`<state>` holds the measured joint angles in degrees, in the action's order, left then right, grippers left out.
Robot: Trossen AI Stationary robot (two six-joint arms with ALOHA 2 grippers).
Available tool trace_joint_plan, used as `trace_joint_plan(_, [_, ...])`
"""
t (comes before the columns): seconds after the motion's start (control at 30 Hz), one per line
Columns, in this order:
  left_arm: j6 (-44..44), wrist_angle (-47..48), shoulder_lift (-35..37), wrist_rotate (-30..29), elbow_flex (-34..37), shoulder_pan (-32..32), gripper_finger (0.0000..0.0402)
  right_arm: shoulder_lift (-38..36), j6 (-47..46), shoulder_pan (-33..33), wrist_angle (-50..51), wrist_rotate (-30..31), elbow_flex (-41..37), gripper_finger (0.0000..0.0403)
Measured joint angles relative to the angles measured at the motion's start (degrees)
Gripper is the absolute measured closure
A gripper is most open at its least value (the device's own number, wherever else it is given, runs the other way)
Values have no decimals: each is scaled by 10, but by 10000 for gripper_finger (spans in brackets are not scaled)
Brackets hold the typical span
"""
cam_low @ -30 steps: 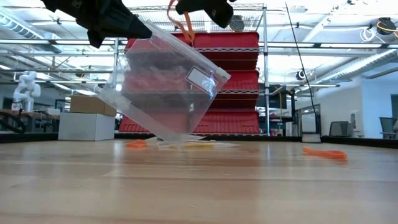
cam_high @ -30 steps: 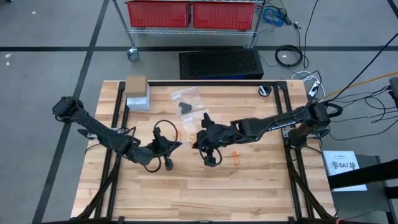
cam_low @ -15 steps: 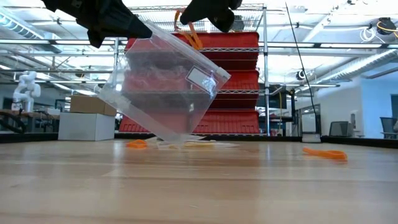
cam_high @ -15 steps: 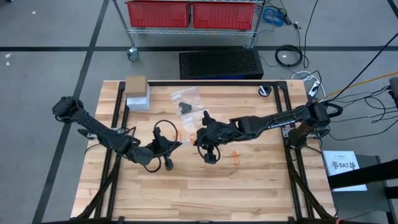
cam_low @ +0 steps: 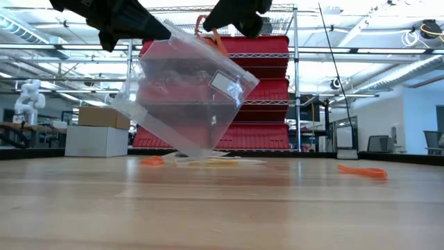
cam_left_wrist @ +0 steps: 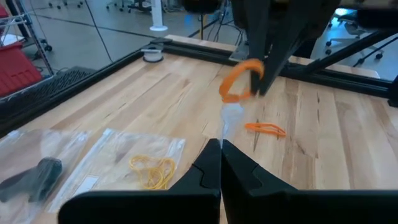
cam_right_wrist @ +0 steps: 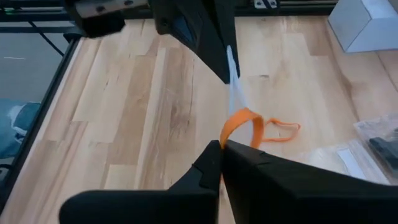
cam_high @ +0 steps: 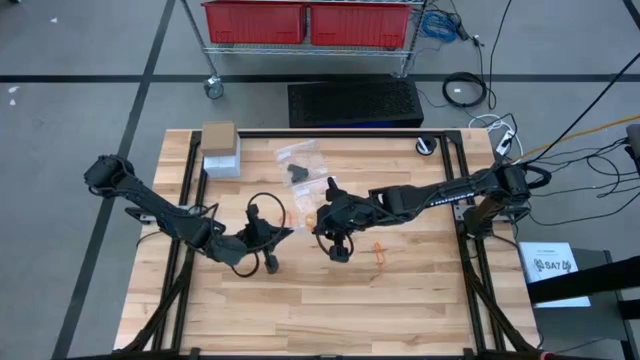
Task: Sort rubber bands
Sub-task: Put the top orange rubber band into the transparent zip bag
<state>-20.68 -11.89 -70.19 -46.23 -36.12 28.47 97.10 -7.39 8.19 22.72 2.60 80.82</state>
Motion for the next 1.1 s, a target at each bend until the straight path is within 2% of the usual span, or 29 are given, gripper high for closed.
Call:
trace_joint_plan(0.43, [16, -11, 0, 32, 0, -7, 402, 26, -9, -14, 4, -26, 0, 403])
trace_joint_plan(0.73, [16, -3, 0, 32, 0, -7, 401, -1, -9, -19, 3, -33, 0, 403])
trace_joint_plan(1.0, [15, 0, 0, 31, 0, -7, 401, -9, -15, -18, 4, -87, 0, 403])
trace_joint_plan(1.1, [15, 0, 0, 31, 0, -7, 401, -9, -15, -17, 3, -90, 0, 403])
